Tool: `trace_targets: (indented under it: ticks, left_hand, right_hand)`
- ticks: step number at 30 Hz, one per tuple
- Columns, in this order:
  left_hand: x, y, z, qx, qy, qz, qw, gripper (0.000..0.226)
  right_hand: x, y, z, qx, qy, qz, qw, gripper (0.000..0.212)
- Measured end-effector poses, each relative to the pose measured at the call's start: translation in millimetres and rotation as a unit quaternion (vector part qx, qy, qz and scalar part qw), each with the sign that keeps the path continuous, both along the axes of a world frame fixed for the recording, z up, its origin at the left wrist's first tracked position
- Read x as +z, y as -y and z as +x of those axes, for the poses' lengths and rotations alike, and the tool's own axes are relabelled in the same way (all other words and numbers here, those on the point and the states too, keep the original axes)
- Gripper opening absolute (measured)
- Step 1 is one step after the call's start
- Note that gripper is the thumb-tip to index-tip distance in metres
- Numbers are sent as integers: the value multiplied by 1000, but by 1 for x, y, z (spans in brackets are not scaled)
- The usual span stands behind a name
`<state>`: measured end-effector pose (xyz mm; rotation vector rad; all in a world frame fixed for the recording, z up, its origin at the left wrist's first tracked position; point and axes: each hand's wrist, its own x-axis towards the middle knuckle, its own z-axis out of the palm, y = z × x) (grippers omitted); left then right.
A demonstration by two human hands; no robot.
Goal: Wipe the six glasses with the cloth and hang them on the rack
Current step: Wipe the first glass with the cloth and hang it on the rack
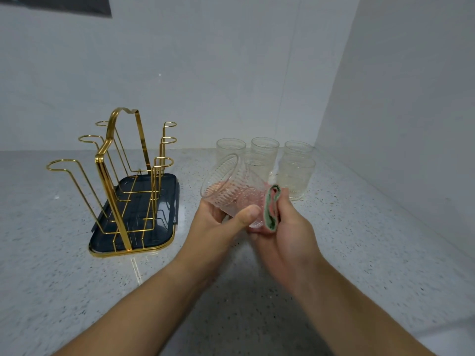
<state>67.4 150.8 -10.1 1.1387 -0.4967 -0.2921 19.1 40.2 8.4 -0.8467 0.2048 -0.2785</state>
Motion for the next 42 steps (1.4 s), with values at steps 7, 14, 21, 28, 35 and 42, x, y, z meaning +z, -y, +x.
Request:
trace_targets:
  ticks: [7, 14, 21, 28, 35, 42]
  left_hand:
    - [0, 0, 4, -25, -33, -28, 999, 24]
    - [-2, 1, 3, -50, -40, -26, 998, 52]
    - [-1, -3, 7, -18, -31, -13, 999, 39]
    - [-10, 2, 5, 3, 42, 77, 996, 75]
    - [-7, -3, 12, 43, 36, 61, 997, 70]
    - [3, -5, 2, 72, 38, 111, 991, 68]
  right_hand:
    - [-7, -3, -11, -8, -24, -97, 995, 50]
    - [7, 8, -6, -37, 14, -175, 984, 48]
    - [-10, -8, -25, 37, -14, -131, 991, 45]
    - [18, 22, -10, -27, -9, -45, 999, 38]
    - [4, 19, -29, -19, -57, -196, 979, 38]
    - [20, 57, -50, -99, -77, -403, 906, 30]
